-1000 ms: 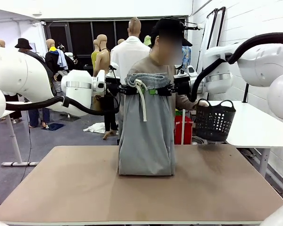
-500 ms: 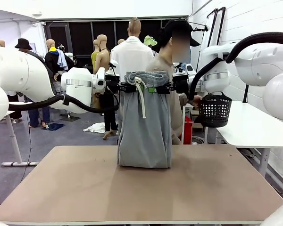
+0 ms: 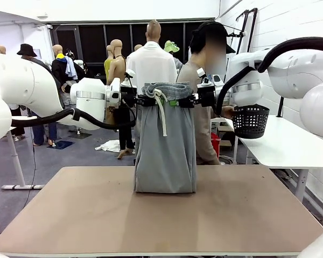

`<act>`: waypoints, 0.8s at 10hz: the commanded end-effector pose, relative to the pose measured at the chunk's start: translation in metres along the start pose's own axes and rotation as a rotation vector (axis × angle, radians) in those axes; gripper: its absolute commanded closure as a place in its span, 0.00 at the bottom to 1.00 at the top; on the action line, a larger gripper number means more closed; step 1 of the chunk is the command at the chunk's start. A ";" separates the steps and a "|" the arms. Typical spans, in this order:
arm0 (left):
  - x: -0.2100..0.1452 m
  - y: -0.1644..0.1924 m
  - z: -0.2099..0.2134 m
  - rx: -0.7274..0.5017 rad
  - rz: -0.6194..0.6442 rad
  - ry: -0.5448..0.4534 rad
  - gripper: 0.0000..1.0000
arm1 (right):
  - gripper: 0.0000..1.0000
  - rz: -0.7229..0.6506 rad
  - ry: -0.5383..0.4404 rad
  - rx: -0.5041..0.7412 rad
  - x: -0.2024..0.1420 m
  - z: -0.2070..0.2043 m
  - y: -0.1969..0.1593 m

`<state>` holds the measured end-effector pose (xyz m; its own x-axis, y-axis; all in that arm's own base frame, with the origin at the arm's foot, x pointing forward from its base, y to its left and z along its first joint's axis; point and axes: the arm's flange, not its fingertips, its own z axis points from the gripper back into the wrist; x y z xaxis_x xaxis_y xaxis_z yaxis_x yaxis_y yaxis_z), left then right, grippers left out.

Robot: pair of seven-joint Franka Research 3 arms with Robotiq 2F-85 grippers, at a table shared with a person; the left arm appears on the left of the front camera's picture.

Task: Fold the training pants.
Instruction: Fold the Training pants in half.

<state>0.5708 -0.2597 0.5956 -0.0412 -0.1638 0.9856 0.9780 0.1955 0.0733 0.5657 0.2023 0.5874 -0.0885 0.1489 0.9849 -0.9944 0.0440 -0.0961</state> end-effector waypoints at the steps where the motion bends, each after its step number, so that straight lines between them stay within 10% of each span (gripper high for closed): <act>1: 0.012 0.036 -0.009 0.029 -0.050 0.054 1.00 | 1.00 0.047 0.001 0.009 0.017 -0.006 -0.024; 8: 0.025 0.087 -0.025 0.047 -0.099 0.048 1.00 | 1.00 0.238 0.047 0.008 0.038 -0.024 -0.084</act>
<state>0.6526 -0.2653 0.6258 -0.1557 -0.2117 0.9648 0.9585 0.2036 0.1994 0.6430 0.2188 0.6262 -0.2790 0.2223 0.9342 -0.9556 0.0322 -0.2930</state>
